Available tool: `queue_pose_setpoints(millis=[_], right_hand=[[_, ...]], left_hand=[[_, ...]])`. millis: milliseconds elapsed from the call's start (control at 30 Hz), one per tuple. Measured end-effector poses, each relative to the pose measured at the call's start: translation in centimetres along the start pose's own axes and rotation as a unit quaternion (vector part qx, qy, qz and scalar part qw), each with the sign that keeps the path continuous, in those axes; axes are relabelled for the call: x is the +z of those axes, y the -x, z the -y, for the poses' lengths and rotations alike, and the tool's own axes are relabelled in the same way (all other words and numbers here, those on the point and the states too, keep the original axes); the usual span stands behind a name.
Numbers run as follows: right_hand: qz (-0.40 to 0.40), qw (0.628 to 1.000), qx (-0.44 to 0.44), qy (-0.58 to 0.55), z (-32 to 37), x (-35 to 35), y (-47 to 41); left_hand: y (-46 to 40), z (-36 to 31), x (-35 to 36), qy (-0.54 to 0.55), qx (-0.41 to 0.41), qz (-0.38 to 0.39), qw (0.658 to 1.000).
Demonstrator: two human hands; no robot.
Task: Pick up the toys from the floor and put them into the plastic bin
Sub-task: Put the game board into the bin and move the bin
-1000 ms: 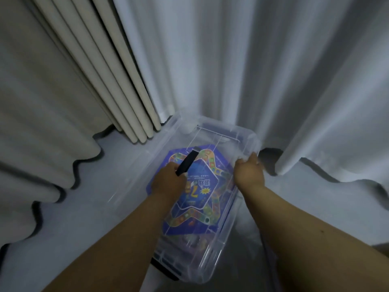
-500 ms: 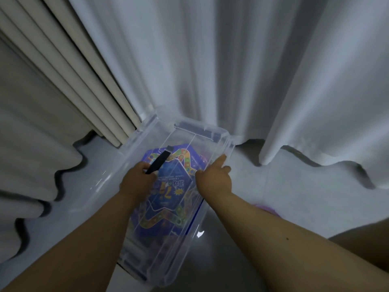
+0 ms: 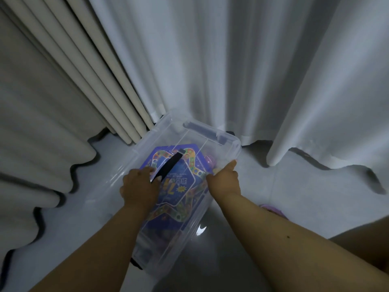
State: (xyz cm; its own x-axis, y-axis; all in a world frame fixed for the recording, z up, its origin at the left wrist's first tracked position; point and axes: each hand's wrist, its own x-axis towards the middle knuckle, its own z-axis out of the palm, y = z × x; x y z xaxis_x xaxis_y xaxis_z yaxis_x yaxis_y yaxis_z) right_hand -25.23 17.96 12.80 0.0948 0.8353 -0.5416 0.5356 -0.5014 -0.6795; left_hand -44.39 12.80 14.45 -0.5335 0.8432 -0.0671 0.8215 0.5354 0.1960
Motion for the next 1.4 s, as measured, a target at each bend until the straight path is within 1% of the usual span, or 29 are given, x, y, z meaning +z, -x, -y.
queue_pose_setpoints(millis=[67, 133, 167, 200, 233, 267, 333, 400, 533, 700, 767, 867, 933, 1033, 1100, 1200, 1267, 1300, 1333, 1400], right_hand=[[-0.043, 0.998, -0.019, 0.039, -0.2, -0.4, -0.5], [-0.099, 0.991, -0.062, 0.064, 0.0, -1.7, -1.7], [-0.112, 0.988, -0.087, 0.069, 0.3, -2.6, -2.6], [-0.106, 0.985, -0.11, 0.084, 0.8, -3.5, -3.8], [-0.083, 0.981, -0.132, 0.111, 1.4, -4.4, -4.9], [-0.047, 0.977, -0.153, 0.143, 2.1, -5.2, -6.0], [0.019, 0.968, -0.175, 0.177, 3.2, -6.4, -7.6], [0.04, 0.97, -0.173, 0.168, 3.8, -7.1, -8.5], [0.011, 0.976, -0.149, 0.158, 4.1, -8.1, -8.6], [-0.055, 0.956, -0.099, 0.272, 2.1, -8.3, -8.2], [-0.068, 0.951, -0.082, 0.289, 1.3, -7.8, -8.6], [-0.033, 0.959, -0.06, 0.273, 1.4, -6.9, -10.0], [0.005, 0.962, -0.068, 0.264, 2.4, -6.7, -10.9], [0.03, 0.97, -0.068, 0.231, 3.4, -6.6, -12.2], [0.018, 0.977, -0.045, 0.206, 3.3, -6.2, -13.0], [-0.046, 0.976, -0.02, 0.213, 3.3, -5.9, -13.4], [-0.087, 0.964, -0.03, 0.251, 3.5, -5.9, -13.0], [-0.091, 0.961, -0.044, 0.256, 3.8, -6.0, -12.8], [-0.08, 0.969, -0.049, 0.228, 3.9, -6.1, -12.9], [-0.02, 0.991, -0.023, 0.129, 4.2, -6.1, -13.0]], left_hand=[[1.5, 1.3, -0.2, -0.001, -0.129, -0.054, 0.99], [2.7, 3.8, 0.3, 0.036, -0.264, -0.091, 0.96], [3.1, 5.2, 0.7, 0.06, -0.327, -0.092, 0.939], [3.4, 6.5, 1.1, 0.09, -0.384, -0.079, 0.916], [3.7, 7.6, 1.6, 0.122, -0.427, -0.054, 0.894], [3.9, 8.4, 2.1, 0.158, -0.448, -0.022, 0.88], [4.0, 9.1, 3.3, 0.235, -0.439, 0.015, 0.867], [3.7, 9.2, 3.7, 0.273, -0.419, 0.01, 0.866], [1.4, 10.1, 2.9, 0.288, -0.384, 0.013, 0.877], [-2.4, 10.3, 2.3, 0.3, -0.314, 0.024, 0.9], [-3.7, 9.9, 1.9, 0.303, -0.299, 0.03, 0.905], [-5.1, 9.1, 1.3, 0.313, -0.271, 0.045, 0.909], [-5.9, 8.9, 1.1, 0.317, -0.262, 0.053, 0.91], [-6.6, 8.8, 0.9, 0.312, -0.265, 0.066, 0.91], [-6.8, 8.7, 0.9, 0.312, -0.27, 0.071, 0.908], [-6.8, 9.2, 1.7, 0.307, -0.252, 0.063, 0.915], [-6.7, 9.8, 2.1, 0.305, -0.255, 0.064, 0.915], [-6.8, 9.9, 2.4, 0.308, -0.261, 0.061, 0.913], [-6.9, 9.8, 2.6, 0.32, -0.273, 0.055, 0.906], [-6.9, 9.6, 3.0, 0.339, -0.33, 0.05, 0.879]])
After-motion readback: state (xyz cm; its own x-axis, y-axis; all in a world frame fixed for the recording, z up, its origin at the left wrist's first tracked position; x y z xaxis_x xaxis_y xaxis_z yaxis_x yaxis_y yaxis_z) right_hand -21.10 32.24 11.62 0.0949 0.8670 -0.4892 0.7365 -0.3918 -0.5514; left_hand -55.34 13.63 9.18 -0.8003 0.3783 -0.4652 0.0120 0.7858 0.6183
